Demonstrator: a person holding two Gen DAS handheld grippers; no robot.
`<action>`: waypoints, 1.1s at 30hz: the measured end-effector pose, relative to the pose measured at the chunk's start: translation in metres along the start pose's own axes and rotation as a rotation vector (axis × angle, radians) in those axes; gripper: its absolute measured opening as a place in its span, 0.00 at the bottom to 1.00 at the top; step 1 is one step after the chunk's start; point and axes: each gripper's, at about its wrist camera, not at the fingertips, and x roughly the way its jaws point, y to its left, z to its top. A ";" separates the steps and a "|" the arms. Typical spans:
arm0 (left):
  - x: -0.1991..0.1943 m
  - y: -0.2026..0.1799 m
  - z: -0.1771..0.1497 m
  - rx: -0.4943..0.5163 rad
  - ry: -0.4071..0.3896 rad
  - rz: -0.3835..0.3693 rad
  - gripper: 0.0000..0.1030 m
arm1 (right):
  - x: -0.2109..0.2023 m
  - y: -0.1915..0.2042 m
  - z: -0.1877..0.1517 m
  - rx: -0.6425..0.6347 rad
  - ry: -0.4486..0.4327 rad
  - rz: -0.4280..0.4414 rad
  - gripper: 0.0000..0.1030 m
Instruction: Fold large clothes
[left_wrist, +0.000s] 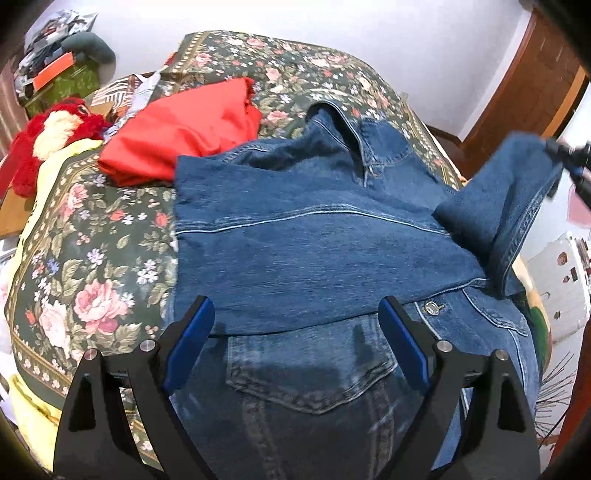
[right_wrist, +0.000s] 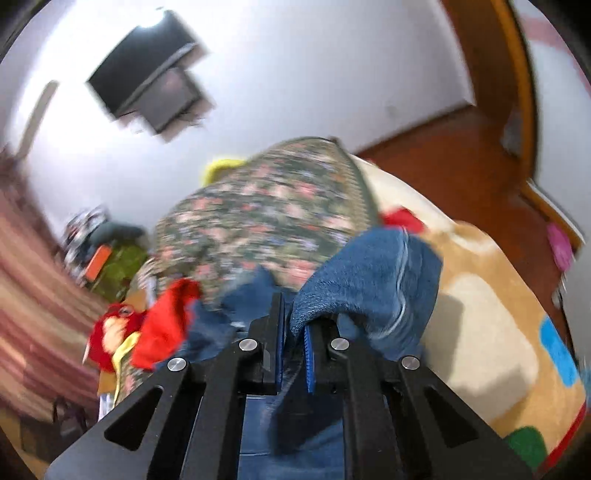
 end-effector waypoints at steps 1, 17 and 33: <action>-0.003 0.003 0.000 -0.005 -0.006 0.000 0.88 | 0.001 0.020 -0.002 -0.041 0.004 0.032 0.08; -0.041 0.079 -0.033 -0.159 -0.023 0.039 0.88 | 0.123 0.151 -0.157 -0.366 0.481 0.218 0.07; -0.026 0.037 0.004 -0.132 -0.005 -0.062 0.88 | 0.052 0.056 -0.098 -0.271 0.294 0.022 0.29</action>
